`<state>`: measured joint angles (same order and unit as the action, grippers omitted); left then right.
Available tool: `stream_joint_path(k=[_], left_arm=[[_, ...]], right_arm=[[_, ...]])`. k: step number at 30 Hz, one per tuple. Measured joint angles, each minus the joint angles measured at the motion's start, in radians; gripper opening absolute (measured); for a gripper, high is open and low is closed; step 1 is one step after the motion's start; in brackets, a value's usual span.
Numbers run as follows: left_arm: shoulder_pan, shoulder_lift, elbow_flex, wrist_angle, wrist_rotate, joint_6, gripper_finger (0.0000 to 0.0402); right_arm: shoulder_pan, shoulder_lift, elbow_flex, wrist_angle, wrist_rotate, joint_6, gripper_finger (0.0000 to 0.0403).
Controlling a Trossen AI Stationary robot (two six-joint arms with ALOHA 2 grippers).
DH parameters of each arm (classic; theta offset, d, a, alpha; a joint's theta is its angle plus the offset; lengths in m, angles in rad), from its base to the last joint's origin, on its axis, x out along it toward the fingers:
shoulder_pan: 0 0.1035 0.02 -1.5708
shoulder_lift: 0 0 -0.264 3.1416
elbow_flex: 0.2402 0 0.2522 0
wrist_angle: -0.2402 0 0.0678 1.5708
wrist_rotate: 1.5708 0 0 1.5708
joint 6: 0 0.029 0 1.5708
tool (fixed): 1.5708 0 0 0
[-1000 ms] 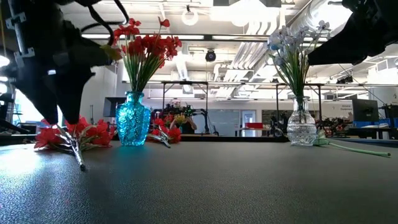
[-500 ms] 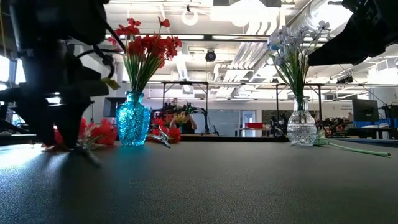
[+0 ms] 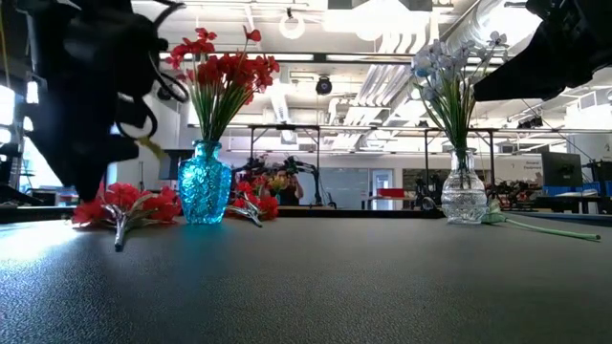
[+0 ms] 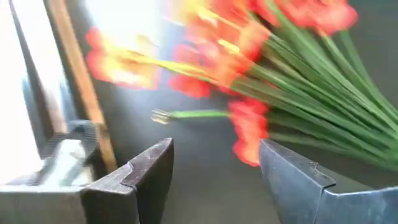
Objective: Sort flowers into vase by color
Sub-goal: Put the bottom red flowers into the blue vase
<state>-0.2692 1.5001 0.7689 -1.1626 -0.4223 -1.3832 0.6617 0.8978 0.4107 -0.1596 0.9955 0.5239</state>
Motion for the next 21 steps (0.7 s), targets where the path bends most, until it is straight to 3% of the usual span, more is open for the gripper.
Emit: stream_joint_path(k=[3, 9, 14, 21], left_arm=[[-0.006, -0.059, 0.000, -0.021, -0.019, -0.047, 0.0223], [-0.041, -0.127, 0.000, 0.209, -0.003, -0.145, 0.0223], [-0.058, -0.078, 0.001, 0.362, 0.017, -0.166, 0.0223], [-0.054, 0.042, 0.001, 0.389, 0.117, -0.186, 0.0223]], right_arm=[[0.000, 0.000, 0.000, 0.003, 0.000, 0.003, 0.0130], [0.000, 0.000, 0.000, 0.006, -0.001, 0.003, 0.0130], [0.000, 0.000, 0.000, 0.006, -0.002, 0.018, 0.0130], [0.000, 0.000, 0.000, 0.002, -0.002, 0.018, 0.0130]])
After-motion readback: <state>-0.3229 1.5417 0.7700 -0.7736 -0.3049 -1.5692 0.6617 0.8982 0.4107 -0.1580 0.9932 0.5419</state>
